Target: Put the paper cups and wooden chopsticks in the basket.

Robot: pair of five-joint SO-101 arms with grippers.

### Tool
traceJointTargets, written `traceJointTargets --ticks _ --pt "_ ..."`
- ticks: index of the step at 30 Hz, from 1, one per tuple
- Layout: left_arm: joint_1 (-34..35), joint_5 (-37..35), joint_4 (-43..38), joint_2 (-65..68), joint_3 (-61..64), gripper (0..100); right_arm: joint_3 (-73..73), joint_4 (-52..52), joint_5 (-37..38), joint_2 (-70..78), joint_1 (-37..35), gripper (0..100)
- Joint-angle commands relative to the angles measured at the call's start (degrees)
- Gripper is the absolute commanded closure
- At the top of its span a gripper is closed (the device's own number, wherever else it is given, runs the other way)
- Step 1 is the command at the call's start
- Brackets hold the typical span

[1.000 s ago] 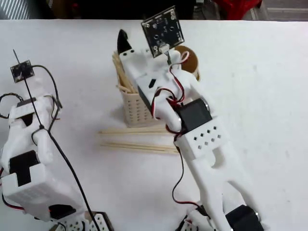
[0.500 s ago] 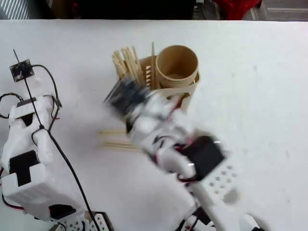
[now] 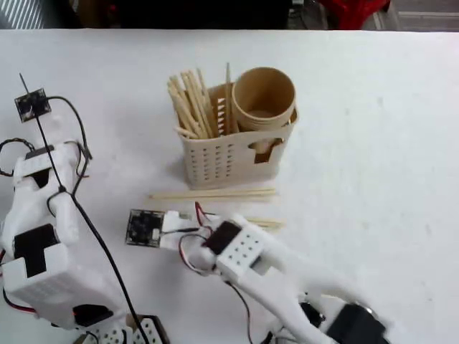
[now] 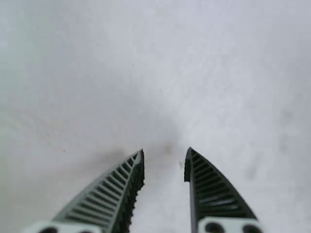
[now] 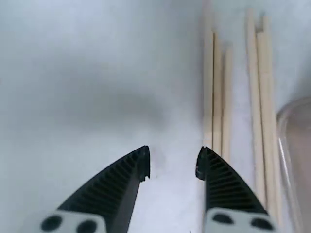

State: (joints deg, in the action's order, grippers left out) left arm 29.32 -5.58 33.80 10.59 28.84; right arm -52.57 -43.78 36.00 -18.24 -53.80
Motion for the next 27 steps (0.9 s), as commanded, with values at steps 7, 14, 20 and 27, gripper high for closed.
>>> traceJointTargets --ticks 7,14,20,27 --pt "-1.27 -0.35 -0.7 -0.4 -1.23 84 6.86 4.44 0.79 15.16 5.85 84.0" --pt "-1.27 -0.35 -0.7 -0.4 -1.23 84 6.86 3.65 0.7 15.43 5.85 95.7" --pt "-1.27 -0.35 -0.79 -0.4 -1.23 84 6.95 2.59 0.7 12.44 6.02 87.1" --pt "-1.27 -0.35 -0.88 -0.4 -1.23 84 5.8 -0.22 0.62 5.05 6.9 84.6"
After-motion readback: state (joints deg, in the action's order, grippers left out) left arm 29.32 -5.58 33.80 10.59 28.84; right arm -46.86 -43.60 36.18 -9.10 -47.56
